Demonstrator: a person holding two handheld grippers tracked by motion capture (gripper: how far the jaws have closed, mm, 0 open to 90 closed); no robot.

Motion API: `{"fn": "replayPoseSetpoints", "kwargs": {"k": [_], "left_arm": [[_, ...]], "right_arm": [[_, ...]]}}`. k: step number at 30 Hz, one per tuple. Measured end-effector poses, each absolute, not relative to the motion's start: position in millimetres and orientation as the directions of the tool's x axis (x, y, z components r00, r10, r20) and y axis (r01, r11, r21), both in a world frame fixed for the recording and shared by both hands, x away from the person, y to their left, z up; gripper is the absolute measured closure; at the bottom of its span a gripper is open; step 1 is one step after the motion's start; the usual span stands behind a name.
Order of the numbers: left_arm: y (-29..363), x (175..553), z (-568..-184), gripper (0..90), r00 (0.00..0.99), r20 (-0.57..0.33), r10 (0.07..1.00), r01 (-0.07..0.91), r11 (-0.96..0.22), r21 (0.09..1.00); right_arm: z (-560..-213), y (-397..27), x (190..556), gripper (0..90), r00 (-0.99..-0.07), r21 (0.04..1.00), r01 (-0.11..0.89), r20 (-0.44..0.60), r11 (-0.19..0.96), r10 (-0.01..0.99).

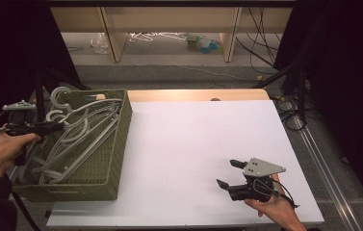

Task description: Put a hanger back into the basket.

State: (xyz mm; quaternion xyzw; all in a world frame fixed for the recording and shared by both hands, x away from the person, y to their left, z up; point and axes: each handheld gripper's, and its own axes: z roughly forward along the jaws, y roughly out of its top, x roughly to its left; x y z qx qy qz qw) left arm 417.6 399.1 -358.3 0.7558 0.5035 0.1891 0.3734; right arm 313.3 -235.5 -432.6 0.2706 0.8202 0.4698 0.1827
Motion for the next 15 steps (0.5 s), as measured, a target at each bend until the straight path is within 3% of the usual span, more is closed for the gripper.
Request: {"fn": "replayPoseSetpoints", "kwargs": {"k": [15], "left_arm": [[408,418,-383,71.9,0.314,-0.165,0.935,0.720,-0.121,0.684]], "right_arm": [[-432,-236,313,21.7,-0.789,0.870,0.268,-0.048,0.413,0.613]]}}
